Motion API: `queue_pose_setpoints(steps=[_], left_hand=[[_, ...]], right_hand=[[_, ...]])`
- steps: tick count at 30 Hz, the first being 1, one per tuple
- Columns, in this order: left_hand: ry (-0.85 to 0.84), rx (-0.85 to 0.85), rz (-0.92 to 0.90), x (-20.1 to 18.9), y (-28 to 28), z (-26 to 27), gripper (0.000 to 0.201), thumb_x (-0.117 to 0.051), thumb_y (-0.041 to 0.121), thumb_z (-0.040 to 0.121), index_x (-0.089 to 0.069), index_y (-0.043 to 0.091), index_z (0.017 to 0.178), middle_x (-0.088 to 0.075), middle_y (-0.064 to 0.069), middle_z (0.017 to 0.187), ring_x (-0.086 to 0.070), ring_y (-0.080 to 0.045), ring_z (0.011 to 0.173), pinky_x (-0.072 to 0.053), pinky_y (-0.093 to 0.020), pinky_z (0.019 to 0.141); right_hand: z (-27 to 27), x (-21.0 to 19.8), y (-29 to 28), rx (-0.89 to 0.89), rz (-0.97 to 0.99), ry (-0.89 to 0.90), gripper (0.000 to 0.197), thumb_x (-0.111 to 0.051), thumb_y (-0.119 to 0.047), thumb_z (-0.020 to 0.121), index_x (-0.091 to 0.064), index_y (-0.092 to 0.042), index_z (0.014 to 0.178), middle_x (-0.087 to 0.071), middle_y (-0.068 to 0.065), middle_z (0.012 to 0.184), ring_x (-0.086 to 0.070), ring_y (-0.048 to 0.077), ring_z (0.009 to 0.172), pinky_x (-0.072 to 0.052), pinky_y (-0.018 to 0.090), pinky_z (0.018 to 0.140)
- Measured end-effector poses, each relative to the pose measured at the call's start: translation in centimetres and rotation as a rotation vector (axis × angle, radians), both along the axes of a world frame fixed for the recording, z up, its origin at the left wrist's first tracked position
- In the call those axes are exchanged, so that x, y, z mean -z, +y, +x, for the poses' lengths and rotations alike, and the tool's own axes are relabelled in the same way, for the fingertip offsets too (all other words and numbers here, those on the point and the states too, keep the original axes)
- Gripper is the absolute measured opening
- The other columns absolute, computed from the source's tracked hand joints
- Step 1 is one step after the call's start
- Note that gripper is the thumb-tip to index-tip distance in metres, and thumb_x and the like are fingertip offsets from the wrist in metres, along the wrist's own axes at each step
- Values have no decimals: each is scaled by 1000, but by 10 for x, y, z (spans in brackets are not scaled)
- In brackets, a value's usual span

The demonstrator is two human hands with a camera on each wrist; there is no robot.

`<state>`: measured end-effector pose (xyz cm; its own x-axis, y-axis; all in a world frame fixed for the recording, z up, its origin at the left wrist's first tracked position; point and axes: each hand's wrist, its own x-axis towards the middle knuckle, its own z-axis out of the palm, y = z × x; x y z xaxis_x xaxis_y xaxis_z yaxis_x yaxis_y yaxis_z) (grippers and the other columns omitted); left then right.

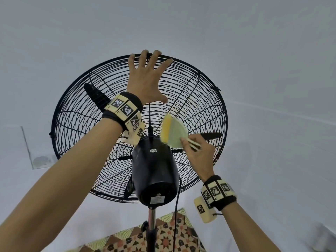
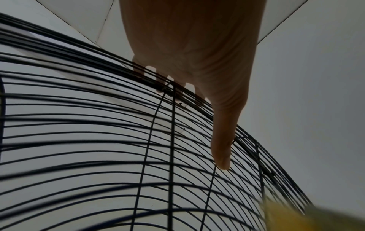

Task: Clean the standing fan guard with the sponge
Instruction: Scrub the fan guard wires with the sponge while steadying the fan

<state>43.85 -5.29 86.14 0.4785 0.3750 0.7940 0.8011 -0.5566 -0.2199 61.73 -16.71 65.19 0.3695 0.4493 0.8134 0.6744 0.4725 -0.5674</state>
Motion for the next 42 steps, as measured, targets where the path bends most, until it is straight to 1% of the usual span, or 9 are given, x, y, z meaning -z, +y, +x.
queue_pose_setpoints(steps=[5,10,16,22,27,30,34,39,42], left_hand=[[12,-8,-12,-1,-2,1,125,-86,71,61,-20,39,162,-17,-4,170,-10,-39,157,-7,-69,123],[42,-11,-23,-4,-3,-4,126,-85,72,63,-17,39,163,-14,-4,172,-8,-39,158,-6,-69,123],[73,-17,-62,-9,-5,-6,125,-85,71,65,-15,39,164,-13,-4,172,-8,-38,158,-8,-68,123],[-15,-36,-148,-20,4,-30,135,-82,80,60,-9,35,165,-26,-12,166,-24,-41,152,-10,-72,120],[-71,-17,-175,-15,20,-57,139,-77,89,53,-13,36,164,-39,-16,153,-37,-40,138,-27,-61,115],[-77,16,-158,-13,22,-62,138,-79,86,53,-15,36,164,-39,-14,154,-38,-38,139,-27,-59,115],[-76,37,-160,-12,23,-62,136,-81,84,55,-17,34,164,-38,-13,156,-37,-37,141,-24,-57,117],[-106,51,-127,-9,22,-61,137,-82,84,52,-19,35,164,-40,-11,154,-38,-36,139,-25,-55,116],[-123,64,-123,-6,23,-65,137,-81,85,51,-20,36,164,-41,-10,154,-38,-35,140,-24,-54,117]], right_hand=[[0,-19,-8,99,207,244,9,-76,-18,94,-67,-18,91,-72,-8,77,-73,7,69,-55,15,56],[-10,-8,-4,-1,11,-36,6,-75,-21,95,-70,-19,94,-70,-10,79,-70,7,69,-55,16,53],[11,-25,-10,119,233,374,13,-77,-25,94,-69,-14,93,-74,-9,77,-76,16,69,-63,36,61],[-10,-12,-11,-49,-38,79,11,-78,-25,92,-68,-30,91,-73,-9,83,-74,11,72,-64,38,60],[-35,-28,4,-56,-70,-39,15,-77,-33,94,-71,-19,93,-73,-5,77,-71,10,65,-61,29,58],[-36,-31,5,54,-61,-36,15,-75,-27,96,-68,-16,89,-69,-11,73,-67,3,62,-58,21,55],[-21,-17,-5,213,-66,68,15,-75,-27,95,-66,-16,88,-68,-10,73,-66,5,61,-61,32,55],[-53,-27,3,92,-40,-121,19,-72,-32,97,-65,-16,89,-70,-7,71,-67,10,61,-56,29,53],[-50,-31,7,171,-37,-88,21,-72,-33,97,-65,-16,89,-68,-8,69,-66,8,59,-54,26,51]])
